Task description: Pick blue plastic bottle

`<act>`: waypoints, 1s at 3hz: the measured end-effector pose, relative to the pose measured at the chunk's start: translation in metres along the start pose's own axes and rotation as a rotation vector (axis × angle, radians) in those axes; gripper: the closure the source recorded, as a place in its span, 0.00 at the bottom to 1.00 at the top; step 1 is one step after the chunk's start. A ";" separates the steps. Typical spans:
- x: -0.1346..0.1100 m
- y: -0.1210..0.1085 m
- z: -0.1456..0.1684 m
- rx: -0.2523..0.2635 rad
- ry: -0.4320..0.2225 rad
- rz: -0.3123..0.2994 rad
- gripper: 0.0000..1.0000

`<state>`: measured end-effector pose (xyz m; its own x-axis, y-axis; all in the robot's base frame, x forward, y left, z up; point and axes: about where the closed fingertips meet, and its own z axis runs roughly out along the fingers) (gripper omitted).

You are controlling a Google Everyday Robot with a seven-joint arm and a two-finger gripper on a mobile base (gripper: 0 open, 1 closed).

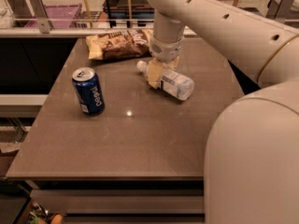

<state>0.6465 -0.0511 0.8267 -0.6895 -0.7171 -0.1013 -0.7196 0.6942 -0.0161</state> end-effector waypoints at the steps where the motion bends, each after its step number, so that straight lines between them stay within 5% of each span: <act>1: 0.014 -0.007 -0.011 0.004 -0.052 0.038 1.00; 3: 0.035 -0.029 -0.037 0.029 -0.136 0.094 1.00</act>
Offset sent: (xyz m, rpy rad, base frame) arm -0.0137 -0.0571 0.0384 0.1153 -0.1183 -0.1178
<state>0.6400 -0.0987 0.8607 -0.7345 -0.6355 -0.2378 -0.6487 0.7605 -0.0287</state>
